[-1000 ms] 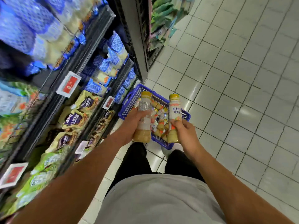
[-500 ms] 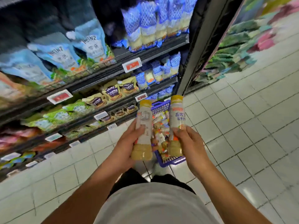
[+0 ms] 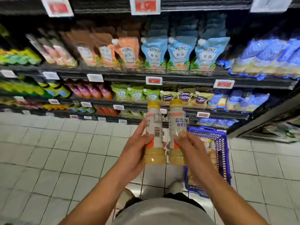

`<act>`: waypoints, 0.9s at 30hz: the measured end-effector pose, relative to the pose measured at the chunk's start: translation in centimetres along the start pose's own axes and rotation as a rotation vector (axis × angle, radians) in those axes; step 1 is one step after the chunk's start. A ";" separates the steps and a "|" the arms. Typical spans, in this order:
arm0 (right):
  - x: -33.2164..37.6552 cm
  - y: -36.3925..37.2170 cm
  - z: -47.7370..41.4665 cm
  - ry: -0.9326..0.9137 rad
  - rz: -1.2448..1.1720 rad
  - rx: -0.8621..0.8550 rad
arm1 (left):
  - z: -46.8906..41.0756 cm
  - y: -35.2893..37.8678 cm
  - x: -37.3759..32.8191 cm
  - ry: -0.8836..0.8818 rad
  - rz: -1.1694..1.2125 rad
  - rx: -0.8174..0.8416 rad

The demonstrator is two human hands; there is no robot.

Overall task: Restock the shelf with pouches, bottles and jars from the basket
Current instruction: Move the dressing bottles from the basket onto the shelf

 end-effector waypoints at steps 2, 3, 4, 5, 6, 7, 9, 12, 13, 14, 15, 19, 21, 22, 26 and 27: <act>-0.1 3.9 0.3 -0.014 0.023 0.073 | 2.3 -3.1 -1.2 0.068 -0.011 -0.072; -0.1 5.8 0.5 -0.020 0.031 0.105 | 3.4 -4.7 -1.7 0.096 -0.010 -0.107; -0.1 7.8 0.9 -0.027 0.037 0.133 | 4.6 -6.4 -2.2 0.124 -0.002 -0.138; -0.1 9.8 1.3 -0.033 0.034 0.159 | 5.7 -8.1 -2.7 0.152 0.011 -0.169; -0.1 11.8 1.7 -0.034 0.026 0.184 | 6.8 -9.8 -3.2 0.180 0.022 -0.198; -0.1 13.9 2.1 -0.032 0.022 0.210 | 8.0 -11.5 -3.7 0.210 0.028 -0.221; -0.2 17.8 2.9 -0.034 0.026 0.263 | 10.2 -14.6 -4.7 0.272 0.027 -0.250; -0.1 23.6 4.0 -0.044 0.035 0.333 | 13.5 -19.1 -6.0 0.337 0.052 -0.292; -0.1 25.4 4.4 -0.044 0.032 0.357 | 14.6 -20.6 -6.3 0.354 0.059 -0.309; -0.1 27.1 4.6 -0.044 0.032 0.379 | 15.6 -22.0 -6.6 0.372 0.063 -0.331; -0.2 28.6 4.8 -0.046 0.040 0.394 | 16.6 -23.3 -6.8 0.387 0.062 -0.358; -0.7 33.7 5.5 -0.056 0.078 0.450 | 20.0 -27.9 -7.5 0.448 0.081 -0.447; -0.8 35.8 5.7 -0.050 0.073 0.489 | 21.3 -29.7 -8.0 0.480 0.090 -0.474; -0.8 36.8 5.7 -0.045 0.068 0.501 | 21.8 -30.4 -8.2 0.493 0.086 -0.492; -0.5 39.7 5.0 -0.045 0.076 0.503 | 23.1 -32.9 -9.8 0.524 0.094 -0.538; -0.3 40.3 4.6 -0.054 0.080 0.505 | 23.2 -33.3 -10.3 0.530 0.094 -0.543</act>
Point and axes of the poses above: each hand's wrist, its own z-axis away from the middle knuckle, its own y-axis out of the palm, x = y × z, the point moved 8 cm from there along -z, towards the middle knuckle, and after that the axes turned 13 degrees about -y, right-handed, at the moved point
